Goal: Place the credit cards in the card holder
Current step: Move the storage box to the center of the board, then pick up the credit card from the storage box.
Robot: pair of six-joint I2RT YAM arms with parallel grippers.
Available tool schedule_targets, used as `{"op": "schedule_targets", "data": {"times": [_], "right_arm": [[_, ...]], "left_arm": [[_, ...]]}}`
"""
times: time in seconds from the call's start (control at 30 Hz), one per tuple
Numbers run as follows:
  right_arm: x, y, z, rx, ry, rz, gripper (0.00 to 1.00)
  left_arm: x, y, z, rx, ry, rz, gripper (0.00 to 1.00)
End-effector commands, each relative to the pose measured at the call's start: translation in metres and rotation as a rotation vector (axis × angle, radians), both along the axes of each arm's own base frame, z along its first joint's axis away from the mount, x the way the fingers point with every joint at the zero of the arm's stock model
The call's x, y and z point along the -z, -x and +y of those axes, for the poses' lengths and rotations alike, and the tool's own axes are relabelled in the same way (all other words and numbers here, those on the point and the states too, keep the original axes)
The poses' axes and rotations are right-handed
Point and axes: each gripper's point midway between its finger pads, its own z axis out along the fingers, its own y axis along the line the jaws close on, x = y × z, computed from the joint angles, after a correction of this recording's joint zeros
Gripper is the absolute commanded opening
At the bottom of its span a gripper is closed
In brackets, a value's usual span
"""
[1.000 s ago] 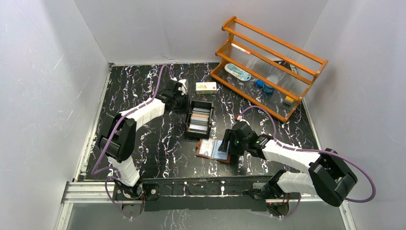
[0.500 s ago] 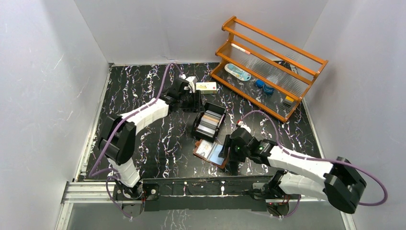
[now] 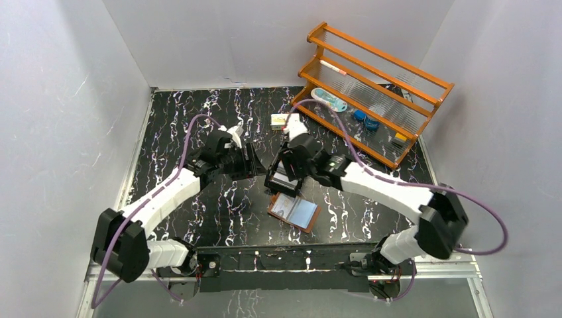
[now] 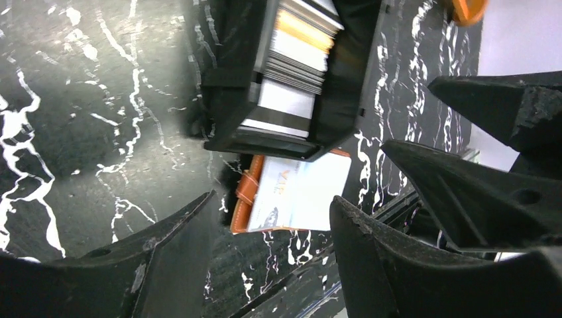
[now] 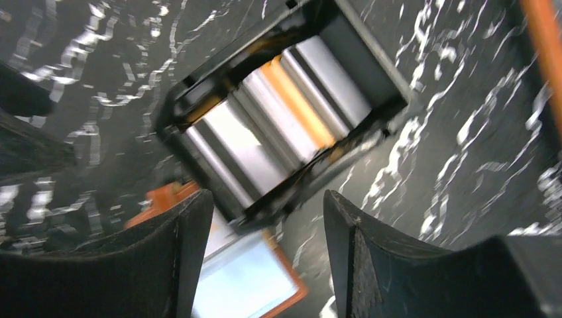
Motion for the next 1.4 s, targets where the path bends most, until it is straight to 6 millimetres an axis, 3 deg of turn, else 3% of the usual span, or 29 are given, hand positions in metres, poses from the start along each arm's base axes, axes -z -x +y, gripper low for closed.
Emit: {"op": "schedule_targets", "data": {"times": [0.0, 0.13, 0.3, 0.53, 0.9, 1.07, 1.2, 1.37], "right_arm": [[-0.003, -0.047, 0.014, -0.243, 0.303, -0.245, 0.7], [0.025, -0.067, 0.019, -0.36, 0.482, -0.298, 0.71], [0.045, -0.071, 0.031, -0.495, 0.494, -0.333, 0.72], [0.062, -0.067, 0.044, -0.598, 0.459, -0.353, 0.71], [0.081, -0.065, 0.04, -0.65, 0.455, -0.372, 0.71], [0.079, -0.076, 0.034, -0.599, 0.492, -0.434, 0.69], [0.069, -0.084, 0.029, -0.56, 0.516, -0.492, 0.64], [0.052, -0.095, 0.024, -0.511, 0.517, -0.533, 0.59]], "left_arm": [[-0.001, -0.018, 0.003, -0.045, 0.08, 0.072, 0.6], [-0.001, -0.046, 0.0, -0.05, 0.048, 0.043, 0.59], [0.01, -0.072, -0.008, -0.026, 0.04, -0.018, 0.58], [0.041, -0.069, -0.02, 0.056, 0.063, 0.008, 0.57], [0.063, -0.067, -0.019, 0.066, 0.061, 0.001, 0.57], [0.077, -0.062, -0.017, 0.081, 0.038, 0.023, 0.56], [0.082, -0.06, -0.014, 0.092, 0.019, 0.025, 0.48], [0.088, -0.059, -0.008, 0.109, -0.029, 0.018, 0.27]]}}
